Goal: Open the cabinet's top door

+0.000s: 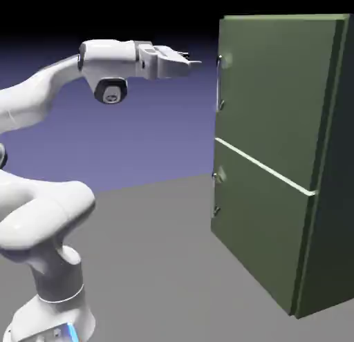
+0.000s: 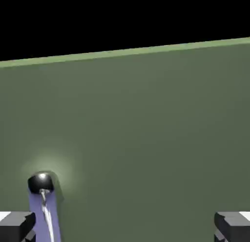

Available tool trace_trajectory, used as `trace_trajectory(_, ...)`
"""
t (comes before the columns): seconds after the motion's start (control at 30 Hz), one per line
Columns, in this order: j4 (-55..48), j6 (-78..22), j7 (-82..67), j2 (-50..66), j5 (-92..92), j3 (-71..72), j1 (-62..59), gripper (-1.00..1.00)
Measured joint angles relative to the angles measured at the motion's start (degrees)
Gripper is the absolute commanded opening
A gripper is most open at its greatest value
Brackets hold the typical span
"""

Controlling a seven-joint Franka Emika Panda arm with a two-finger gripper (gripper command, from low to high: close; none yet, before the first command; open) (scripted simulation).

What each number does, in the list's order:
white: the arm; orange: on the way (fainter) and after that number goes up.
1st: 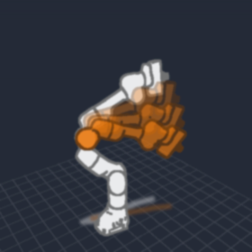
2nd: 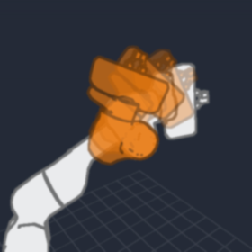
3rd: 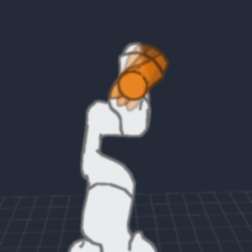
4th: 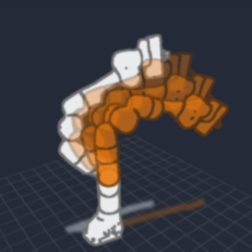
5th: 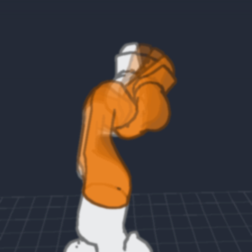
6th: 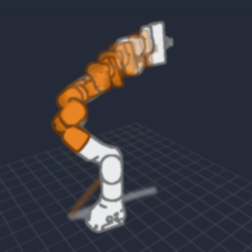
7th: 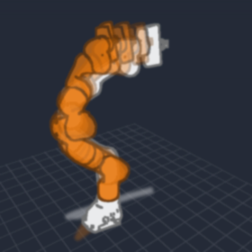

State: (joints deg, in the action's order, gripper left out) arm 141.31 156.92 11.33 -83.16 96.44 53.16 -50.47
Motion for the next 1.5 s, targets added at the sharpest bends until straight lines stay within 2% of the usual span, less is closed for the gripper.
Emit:
trace_trajectory(0.27,-4.07,-3.53,-6.43,-10.44,19.94,10.99,-10.58,0.0)
trace_trajectory(0.33,-4.25,-3.69,-6.72,-10.91,20.83,11.48,-11.05,0.0)
trace_trajectory(0.47,-11.14,-4.7,-8.77,-9.71,25.65,12.74,-19.55,0.0)
trace_trajectory(0.5,-11.4,-4.74,-8.85,-9.67,25.83,12.79,-19.87,-1.0)
trace_trajectory(0.57,-11.4,-4.74,-8.85,-9.67,25.83,12.79,-19.87,-1.0)
trace_trajectory(0.97,13.51,-25.95,-28.13,-13.33,32.26,-0.25,0.13,-1.0)
trace_trajectory(1.2,24.87,-38.96,-35.41,-14.57,24.11,-14.52,8.14,-1.0)
trace_trajectory(1.5,30.49,-51.07,-41.32,-13.57,9.85,-33.22,10.19,-1.0)
